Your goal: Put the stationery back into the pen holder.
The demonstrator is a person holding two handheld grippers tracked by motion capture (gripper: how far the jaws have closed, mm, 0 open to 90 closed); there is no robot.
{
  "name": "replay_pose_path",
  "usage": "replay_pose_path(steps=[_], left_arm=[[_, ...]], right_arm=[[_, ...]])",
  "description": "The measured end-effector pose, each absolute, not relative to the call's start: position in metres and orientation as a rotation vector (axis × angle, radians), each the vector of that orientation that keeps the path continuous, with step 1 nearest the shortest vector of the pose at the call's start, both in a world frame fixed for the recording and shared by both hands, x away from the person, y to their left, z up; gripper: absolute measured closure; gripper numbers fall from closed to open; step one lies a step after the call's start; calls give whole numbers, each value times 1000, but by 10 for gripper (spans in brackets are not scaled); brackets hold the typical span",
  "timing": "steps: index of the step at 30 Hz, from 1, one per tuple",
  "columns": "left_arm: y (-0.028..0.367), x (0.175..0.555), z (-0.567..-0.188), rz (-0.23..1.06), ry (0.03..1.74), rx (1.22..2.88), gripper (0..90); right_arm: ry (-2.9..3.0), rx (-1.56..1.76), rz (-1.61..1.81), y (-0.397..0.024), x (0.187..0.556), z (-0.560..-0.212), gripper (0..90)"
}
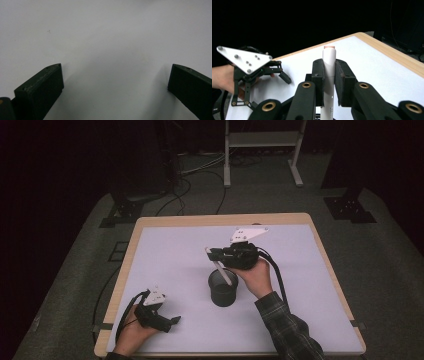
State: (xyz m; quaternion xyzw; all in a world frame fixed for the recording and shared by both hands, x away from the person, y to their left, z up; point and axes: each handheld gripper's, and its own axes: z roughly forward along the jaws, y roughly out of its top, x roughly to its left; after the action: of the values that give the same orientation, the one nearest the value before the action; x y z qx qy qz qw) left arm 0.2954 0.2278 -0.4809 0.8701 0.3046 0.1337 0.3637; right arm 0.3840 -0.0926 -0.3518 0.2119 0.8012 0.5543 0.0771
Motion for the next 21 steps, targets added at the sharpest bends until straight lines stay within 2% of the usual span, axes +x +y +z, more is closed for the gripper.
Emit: replay_pose_path(steps=[21], left_arm=[[228,295,-481,343,786,2237,0]], right_arm=[[2491,638,1538,-87,377,-386,777]])
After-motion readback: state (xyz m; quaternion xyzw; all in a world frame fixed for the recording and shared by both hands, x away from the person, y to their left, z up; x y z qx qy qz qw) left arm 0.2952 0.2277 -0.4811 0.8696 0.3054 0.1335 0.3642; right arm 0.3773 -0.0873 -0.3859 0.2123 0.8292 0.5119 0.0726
